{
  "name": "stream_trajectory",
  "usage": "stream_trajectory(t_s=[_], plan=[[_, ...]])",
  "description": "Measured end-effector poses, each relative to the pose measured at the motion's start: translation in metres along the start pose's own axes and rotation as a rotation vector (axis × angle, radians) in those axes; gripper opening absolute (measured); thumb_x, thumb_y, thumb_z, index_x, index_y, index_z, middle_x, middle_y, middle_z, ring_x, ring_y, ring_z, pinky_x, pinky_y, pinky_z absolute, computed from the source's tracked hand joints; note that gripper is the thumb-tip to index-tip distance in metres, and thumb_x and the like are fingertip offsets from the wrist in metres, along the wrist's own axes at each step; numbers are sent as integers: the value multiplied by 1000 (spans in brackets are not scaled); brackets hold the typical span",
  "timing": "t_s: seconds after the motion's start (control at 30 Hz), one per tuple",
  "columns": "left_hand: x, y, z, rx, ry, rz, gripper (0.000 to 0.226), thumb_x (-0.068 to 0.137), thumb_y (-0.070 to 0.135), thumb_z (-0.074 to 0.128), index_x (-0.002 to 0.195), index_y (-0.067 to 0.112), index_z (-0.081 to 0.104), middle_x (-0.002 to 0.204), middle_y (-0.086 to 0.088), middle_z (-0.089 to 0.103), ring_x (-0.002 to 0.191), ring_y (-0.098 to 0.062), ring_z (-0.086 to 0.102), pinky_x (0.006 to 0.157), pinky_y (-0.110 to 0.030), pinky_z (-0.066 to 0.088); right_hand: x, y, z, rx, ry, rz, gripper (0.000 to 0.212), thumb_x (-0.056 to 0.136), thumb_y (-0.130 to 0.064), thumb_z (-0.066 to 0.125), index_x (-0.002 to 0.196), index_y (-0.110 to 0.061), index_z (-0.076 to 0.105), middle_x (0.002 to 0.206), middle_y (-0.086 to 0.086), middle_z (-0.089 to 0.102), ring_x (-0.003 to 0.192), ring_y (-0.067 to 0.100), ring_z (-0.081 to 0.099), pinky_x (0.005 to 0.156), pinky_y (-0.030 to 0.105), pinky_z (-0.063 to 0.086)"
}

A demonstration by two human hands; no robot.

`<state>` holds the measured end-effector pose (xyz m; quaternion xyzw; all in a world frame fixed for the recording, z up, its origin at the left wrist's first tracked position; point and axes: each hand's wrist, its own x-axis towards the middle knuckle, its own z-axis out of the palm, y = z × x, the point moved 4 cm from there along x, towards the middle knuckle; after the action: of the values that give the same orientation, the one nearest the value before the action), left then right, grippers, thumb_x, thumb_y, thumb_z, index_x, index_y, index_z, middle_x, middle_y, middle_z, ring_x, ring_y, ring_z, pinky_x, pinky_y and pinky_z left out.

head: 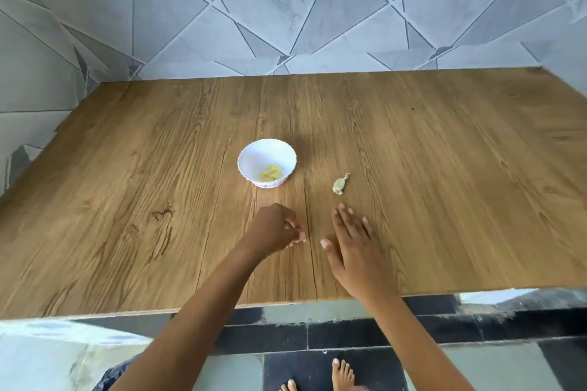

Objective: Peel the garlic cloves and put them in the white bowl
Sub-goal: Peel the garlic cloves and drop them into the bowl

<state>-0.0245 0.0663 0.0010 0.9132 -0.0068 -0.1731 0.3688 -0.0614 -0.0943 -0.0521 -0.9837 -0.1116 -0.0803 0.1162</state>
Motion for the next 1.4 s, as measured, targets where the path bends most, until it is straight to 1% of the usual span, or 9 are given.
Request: stream_trajectory(t_s=[0.33,0.43,0.53,0.63,0.83,0.93,1.07,1.27,1.4], plan=[[-3,10,8,179,101,35,5,84,14,67,84,16,72,85,4,65,81,-11,59,72,-25,46,0,0,-1,23,22,24,65,96,-50,16,142,-8,38,150,8,33,139,19,20,113,41,15],[-6,1,5,-19,47,22,2,83,12,70,82,12,72,80,1,68,76,-10,61,70,-26,50,1,-1,-4,63,57,-5,65,95,-50,19,141,-8,39,149,7,33,139,18,20,113,41,14],[-18,-12,1,-516,-19,-80,5,85,5,67,83,7,71,78,-9,69,70,-11,64,66,-20,55,-1,0,-13,403,74,-31,53,95,-43,37,133,-9,51,143,5,45,137,14,33,112,34,27],[-26,-11,5,-771,-37,-92,8,86,3,64,91,4,70,78,-7,70,70,-9,66,65,-17,54,0,-4,-27,838,-12,-10,33,92,-28,59,123,-18,58,118,-5,63,109,-9,53,94,11,41],[-30,-2,11,-722,60,-32,6,86,6,66,89,9,71,78,-6,72,71,-12,68,69,-22,56,10,-18,-32,1263,-133,211,17,85,-13,66,102,-12,69,78,-7,72,71,6,69,61,14,50],[-33,0,9,-497,246,12,5,85,7,67,82,8,71,72,-7,71,63,-11,65,65,-24,56,13,-18,-28,1209,-103,180,9,86,-13,65,85,-21,69,70,-6,71,65,7,67,58,16,49],[-38,3,11,-281,356,65,8,86,11,67,79,7,69,64,-4,68,54,-7,60,61,-22,51,16,-21,-28,762,104,-51,9,88,-14,63,79,-13,65,70,-8,65,61,12,60,53,33,52],[-40,-3,27,-856,75,-179,13,90,7,61,77,4,64,61,-3,62,56,-9,58,53,-17,48,10,-26,-43,358,363,-390,19,85,-7,45,73,-9,58,67,-1,59,57,13,54,50,28,48],[-41,-6,28,-992,35,-246,14,90,6,61,76,7,64,61,-3,63,58,-9,58,55,-17,50,17,-24,-42,412,221,-390,17,88,-11,52,76,-10,63,67,-5,60,53,1,49,47,17,42]])
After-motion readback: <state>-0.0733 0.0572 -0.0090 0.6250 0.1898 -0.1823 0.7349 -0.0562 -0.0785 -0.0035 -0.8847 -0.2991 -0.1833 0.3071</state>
